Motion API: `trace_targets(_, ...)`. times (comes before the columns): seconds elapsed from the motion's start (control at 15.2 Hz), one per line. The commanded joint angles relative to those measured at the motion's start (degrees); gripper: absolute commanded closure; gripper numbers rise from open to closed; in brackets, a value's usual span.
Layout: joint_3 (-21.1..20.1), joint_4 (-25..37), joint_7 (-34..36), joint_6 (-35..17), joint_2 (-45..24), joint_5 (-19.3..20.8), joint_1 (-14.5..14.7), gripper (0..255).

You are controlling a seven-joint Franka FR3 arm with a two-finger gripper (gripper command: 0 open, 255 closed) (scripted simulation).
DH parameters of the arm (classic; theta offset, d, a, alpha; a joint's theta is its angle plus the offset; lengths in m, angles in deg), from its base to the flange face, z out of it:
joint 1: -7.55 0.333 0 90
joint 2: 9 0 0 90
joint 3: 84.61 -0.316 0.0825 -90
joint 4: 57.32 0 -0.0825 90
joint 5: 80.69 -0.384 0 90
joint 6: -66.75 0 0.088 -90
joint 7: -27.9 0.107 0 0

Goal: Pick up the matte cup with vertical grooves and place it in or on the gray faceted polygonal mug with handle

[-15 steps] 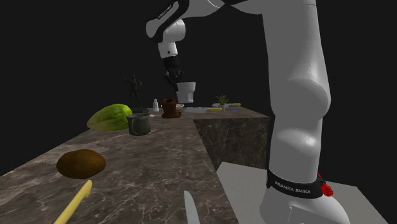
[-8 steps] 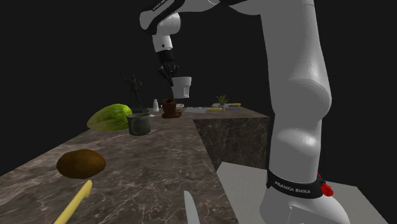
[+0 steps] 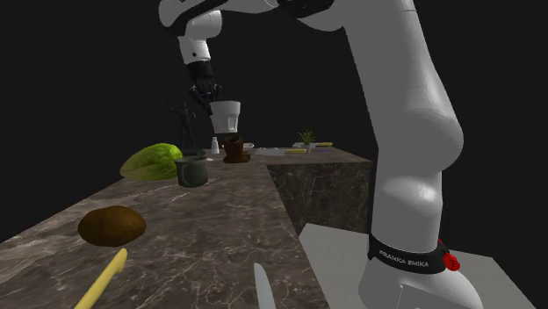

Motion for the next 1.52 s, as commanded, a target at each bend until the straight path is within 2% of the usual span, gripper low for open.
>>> trace_targets(0.0, -0.82, 4.15, 2.07, 2.00, -2.54, -0.49, 1.28, 255)
trace_targets(0.26, -2.16, 15.38, 5.38, 7.31, -9.09, -1.53, 3.33, 255)
trace_targets(0.53, -3.17, 33.28, 7.93, 15.49, -19.29, -2.79, 4.53, 255)
trace_targets(0.92, -3.20, 20.89, 8.91, 7.67, -14.79, -2.37, 5.42, 255)
trace_targets(1.45, -3.28, 10.94, 9.87, 0.07, -12.51, -2.13, 5.93, 255)
